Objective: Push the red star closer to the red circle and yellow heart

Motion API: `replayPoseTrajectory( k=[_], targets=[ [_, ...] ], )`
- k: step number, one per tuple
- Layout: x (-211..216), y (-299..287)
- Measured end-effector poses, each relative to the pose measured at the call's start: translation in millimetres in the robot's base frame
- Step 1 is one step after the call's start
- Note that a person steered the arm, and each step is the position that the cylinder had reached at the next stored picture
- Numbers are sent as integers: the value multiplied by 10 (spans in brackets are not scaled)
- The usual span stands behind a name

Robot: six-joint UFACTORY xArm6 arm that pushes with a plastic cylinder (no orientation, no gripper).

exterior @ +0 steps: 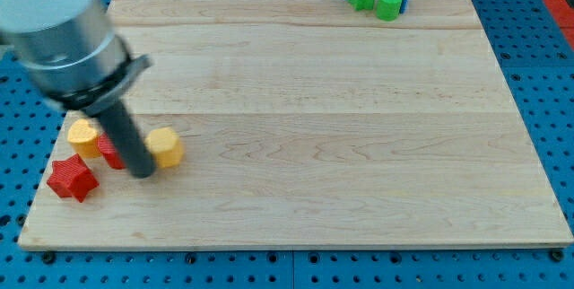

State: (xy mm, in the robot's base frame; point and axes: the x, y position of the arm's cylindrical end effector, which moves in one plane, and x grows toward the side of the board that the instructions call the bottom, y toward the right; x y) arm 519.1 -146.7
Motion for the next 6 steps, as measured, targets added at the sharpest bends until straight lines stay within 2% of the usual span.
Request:
replayPoseTrajectory(
  k=[1, 2, 3, 4, 6],
  targets=[
    [-340, 679],
    [-727, 847],
    [153, 946],
    [822, 445],
    [720, -1013]
  ],
)
